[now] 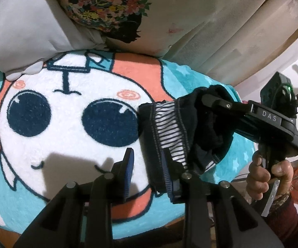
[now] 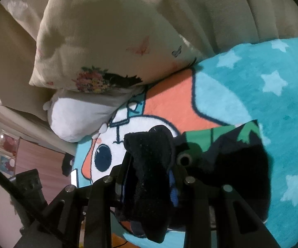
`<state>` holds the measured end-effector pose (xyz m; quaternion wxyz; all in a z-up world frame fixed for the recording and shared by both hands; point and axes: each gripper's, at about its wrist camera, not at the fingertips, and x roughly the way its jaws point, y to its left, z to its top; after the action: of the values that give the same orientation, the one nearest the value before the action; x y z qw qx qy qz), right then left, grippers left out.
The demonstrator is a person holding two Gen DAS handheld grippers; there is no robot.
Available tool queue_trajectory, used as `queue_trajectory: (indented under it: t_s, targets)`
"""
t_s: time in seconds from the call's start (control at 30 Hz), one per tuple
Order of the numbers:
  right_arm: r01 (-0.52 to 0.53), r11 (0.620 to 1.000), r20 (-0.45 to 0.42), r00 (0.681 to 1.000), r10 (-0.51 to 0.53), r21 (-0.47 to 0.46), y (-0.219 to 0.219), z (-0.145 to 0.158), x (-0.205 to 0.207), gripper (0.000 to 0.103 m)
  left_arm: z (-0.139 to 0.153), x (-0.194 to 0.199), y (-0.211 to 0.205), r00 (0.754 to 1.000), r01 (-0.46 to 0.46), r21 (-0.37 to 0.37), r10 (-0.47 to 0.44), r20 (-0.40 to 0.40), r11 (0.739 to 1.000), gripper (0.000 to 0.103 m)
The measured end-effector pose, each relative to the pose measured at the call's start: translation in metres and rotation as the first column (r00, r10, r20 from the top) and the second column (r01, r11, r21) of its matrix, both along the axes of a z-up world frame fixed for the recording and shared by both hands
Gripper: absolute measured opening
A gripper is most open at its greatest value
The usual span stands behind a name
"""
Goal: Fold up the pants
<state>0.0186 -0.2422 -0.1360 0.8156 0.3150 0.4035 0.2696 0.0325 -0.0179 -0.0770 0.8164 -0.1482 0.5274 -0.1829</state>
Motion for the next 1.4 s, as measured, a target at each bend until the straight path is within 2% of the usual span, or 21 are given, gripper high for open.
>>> queue_trajectory:
  t_s: [0.13, 0.3, 0.47, 0.67, 0.73, 0.8, 0.87, 0.97, 1.07, 1.17, 1.27, 1.33, 1.37, 1.4]
  targets:
    - [0.053, 0.996, -0.031, 0.998, -0.051, 0.066, -0.032, -0.02, 0.002, 0.034, -0.003, 0.005, -0.011, 1.0, 0.004, 0.008, -0.004, -0.012, 1.0, 0.027]
    - [0.117, 0.993, -0.063, 0.991, -0.115, 0.033, -0.058, -0.039, 0.0, 0.044, -0.007, 0.011, -0.027, 0.999, 0.021, 0.024, -0.02, -0.027, 0.999, 0.027]
    - [0.146, 0.989, -0.104, 0.984, -0.142, 0.035, -0.079, -0.056, 0.001, 0.046, -0.013, 0.017, -0.042, 0.999, 0.036, 0.031, -0.034, -0.042, 0.999, 0.027]
    - [0.196, 0.981, -0.124, 0.973, -0.196, -0.01, -0.1, -0.06, -0.003, 0.064, -0.014, 0.021, -0.051, 0.998, 0.037, 0.027, -0.036, -0.049, 0.999, 0.027]
    - [0.258, 0.966, -0.129, 0.957, -0.26, -0.031, -0.118, -0.057, -0.009, 0.064, -0.012, 0.023, -0.052, 0.998, 0.034, 0.027, -0.033, -0.045, 0.999, 0.027]
    - [0.303, 0.953, -0.079, 0.949, -0.304, -0.032, -0.132, -0.044, -0.019, 0.064, -0.009, 0.026, -0.056, 0.999, 0.036, 0.015, -0.035, -0.039, 0.999, 0.027]
    - [0.277, 0.961, -0.041, 0.96, -0.277, 0.008, -0.136, -0.032, -0.025, 0.054, -0.008, 0.03, -0.064, 0.998, 0.047, 0.004, -0.047, -0.034, 0.999, 0.027]
    - [0.181, 0.982, -0.035, 0.983, -0.179, 0.062, -0.126, -0.028, -0.022, 0.049, -0.013, 0.036, -0.083, 0.996, 0.087, 0.005, -0.086, -0.033, 0.996, 0.027]
    - [0.111, 0.993, -0.074, 0.991, -0.108, 0.038, -0.106, -0.044, -0.01, 0.048, -0.033, 0.043, -0.103, 0.992, 0.116, 0.047, -0.113, -0.054, 0.992, 0.029]
    - [0.077, 0.997, -0.162, 0.984, -0.079, -0.016, -0.091, -0.074, 0.007, 0.048, -0.062, 0.054, -0.112, 0.989, 0.111, 0.113, -0.099, -0.109, 0.987, 0.029]
    - [0.082, 0.997, -0.177, 0.981, -0.082, -0.007, -0.096, -0.082, 0.007, 0.048, -0.062, 0.056, -0.106, 0.989, 0.089, 0.078, -0.079, -0.127, 0.993, 0.03]
    - [0.089, 0.996, -0.143, 0.986, -0.085, 0.016, -0.105, -0.074, 0.001, 0.053, -0.047, 0.053, -0.095, 0.995, 0.066, 0.036, -0.063, -0.08, 0.997, 0.031]
    - [0.095, 0.995, -0.124, 0.988, -0.093, 0.012, -0.11, -0.07, -0.001, 0.063, -0.042, 0.053, -0.088, 0.997, 0.049, 0.018, -0.048, -0.067, 0.999, 0.034]
    - [0.102, 0.995, -0.112, 0.989, -0.101, 0.005, -0.114, -0.067, -0.002, 0.071, -0.039, 0.052, -0.081, 0.998, 0.028, -0.004, -0.028, -0.061, 1.0, 0.043]
